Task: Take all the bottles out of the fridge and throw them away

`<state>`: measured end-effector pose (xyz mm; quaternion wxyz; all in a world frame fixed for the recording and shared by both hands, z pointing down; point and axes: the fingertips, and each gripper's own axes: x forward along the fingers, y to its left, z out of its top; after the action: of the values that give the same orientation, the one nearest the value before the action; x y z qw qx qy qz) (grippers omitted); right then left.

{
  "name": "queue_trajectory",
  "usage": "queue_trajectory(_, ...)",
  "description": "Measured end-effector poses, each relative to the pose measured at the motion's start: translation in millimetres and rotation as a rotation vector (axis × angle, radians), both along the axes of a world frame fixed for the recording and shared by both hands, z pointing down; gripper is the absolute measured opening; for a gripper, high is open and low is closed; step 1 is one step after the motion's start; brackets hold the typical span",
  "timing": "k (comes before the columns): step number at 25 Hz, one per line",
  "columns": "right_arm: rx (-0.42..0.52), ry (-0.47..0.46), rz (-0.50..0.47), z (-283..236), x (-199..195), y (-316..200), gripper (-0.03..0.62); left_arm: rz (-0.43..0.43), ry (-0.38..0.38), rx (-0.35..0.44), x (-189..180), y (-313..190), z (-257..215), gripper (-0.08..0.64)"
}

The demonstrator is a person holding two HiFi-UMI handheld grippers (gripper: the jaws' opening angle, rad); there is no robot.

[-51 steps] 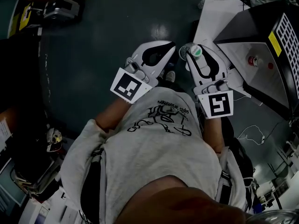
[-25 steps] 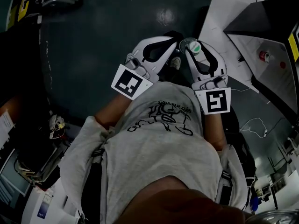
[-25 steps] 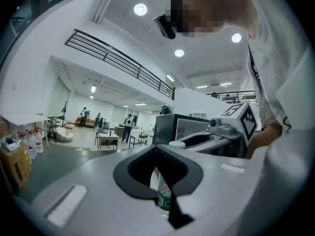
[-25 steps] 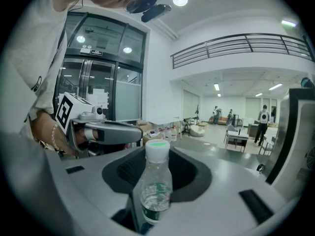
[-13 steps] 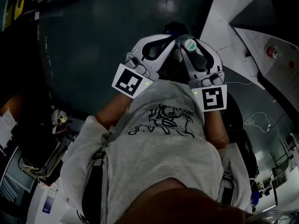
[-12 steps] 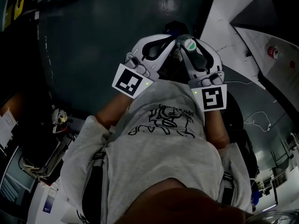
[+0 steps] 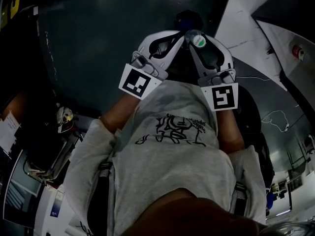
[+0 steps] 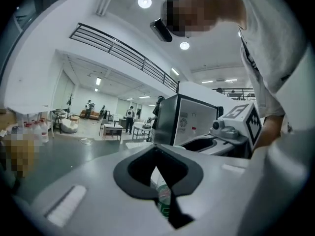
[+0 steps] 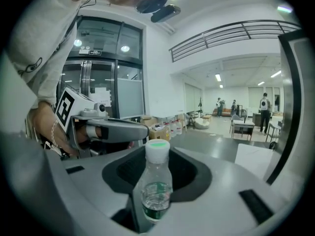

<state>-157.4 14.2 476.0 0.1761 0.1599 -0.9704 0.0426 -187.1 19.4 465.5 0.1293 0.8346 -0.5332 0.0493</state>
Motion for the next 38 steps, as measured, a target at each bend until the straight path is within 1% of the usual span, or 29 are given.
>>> queue_trajectory(5, -0.007, -0.012, 0.002, 18.1, -2.5, 6.8, 0.149, 0.003, 0.006, 0.009, 0.4, 4.5, 16.9, 0.008)
queue_trajectory(11, -0.020, 0.009, -0.022, 47.1, -8.1, 18.9, 0.149, 0.022, -0.004, -0.002, -1.6, 12.2, 43.4, 0.008)
queue_trajectory(18, -0.033, 0.009, 0.004, 76.1, -10.4, 20.3, 0.149, 0.016, 0.005, -0.023, -3.8, 16.4, 72.1, 0.008)
queue_trajectory(23, -0.048, 0.026, 0.007, 102.7, -11.3, 21.9, 0.149, 0.012, 0.004, -0.035, -8.5, 17.8, 93.5, 0.008)
queue_trajectory(27, -0.050, 0.020, 0.014, 120.6, -11.4, 21.7, 0.149, 0.013, 0.007, -0.043, -9.0, 20.3, 109.0, 0.008)
queue_trajectory(38, -0.076, 0.077, 0.000, 179.7, -6.0, 38.1, 0.149, -0.009, 0.015, -0.061, -5.0, 29.4, 152.2, 0.008)
